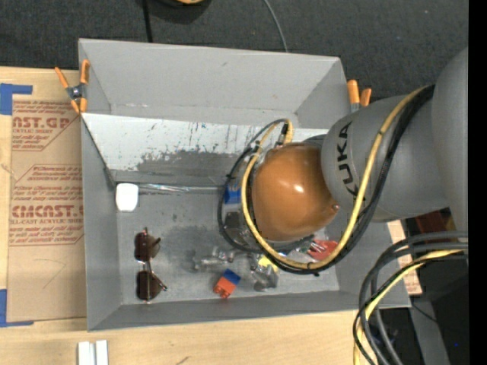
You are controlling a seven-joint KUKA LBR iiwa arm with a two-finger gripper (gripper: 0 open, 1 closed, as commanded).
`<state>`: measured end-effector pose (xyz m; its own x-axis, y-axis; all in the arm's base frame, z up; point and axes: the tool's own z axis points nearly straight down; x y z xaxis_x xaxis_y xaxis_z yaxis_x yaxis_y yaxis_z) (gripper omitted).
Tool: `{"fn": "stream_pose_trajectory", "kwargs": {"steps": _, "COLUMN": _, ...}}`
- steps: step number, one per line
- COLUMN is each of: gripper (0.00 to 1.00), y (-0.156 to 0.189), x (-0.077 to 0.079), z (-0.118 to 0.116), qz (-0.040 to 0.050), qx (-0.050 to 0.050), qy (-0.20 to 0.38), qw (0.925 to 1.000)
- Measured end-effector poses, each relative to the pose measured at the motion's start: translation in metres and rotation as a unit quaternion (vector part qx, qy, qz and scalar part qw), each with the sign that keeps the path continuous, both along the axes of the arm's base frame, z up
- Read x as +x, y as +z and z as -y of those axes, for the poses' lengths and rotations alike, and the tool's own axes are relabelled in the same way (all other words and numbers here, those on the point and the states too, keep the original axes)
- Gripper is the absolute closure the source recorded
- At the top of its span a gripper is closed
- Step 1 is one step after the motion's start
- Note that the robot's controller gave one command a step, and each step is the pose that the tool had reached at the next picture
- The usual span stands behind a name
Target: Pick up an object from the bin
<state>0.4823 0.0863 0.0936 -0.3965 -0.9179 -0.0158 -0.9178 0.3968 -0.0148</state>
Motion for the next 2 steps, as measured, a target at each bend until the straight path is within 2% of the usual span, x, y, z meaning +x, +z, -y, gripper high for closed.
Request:
{"fn": "stream_pose_trajectory", "kwargs": {"steps": 1, "gripper": 1.0, "y": -0.0238, "x": -0.0025, "z": -0.0089, "qz": -0.0022, "qx": -0.002, "qy": 0.108, "qw": 0.9942}}
{"fn": "stream_pose_trajectory", "kwargs": {"steps": 2, "gripper": 1.0, "y": -0.0238, "x": -0.0025, "z": -0.009, "qz": -0.002, "qx": -0.001, "qy": 0.108, "qw": 0.9942}}
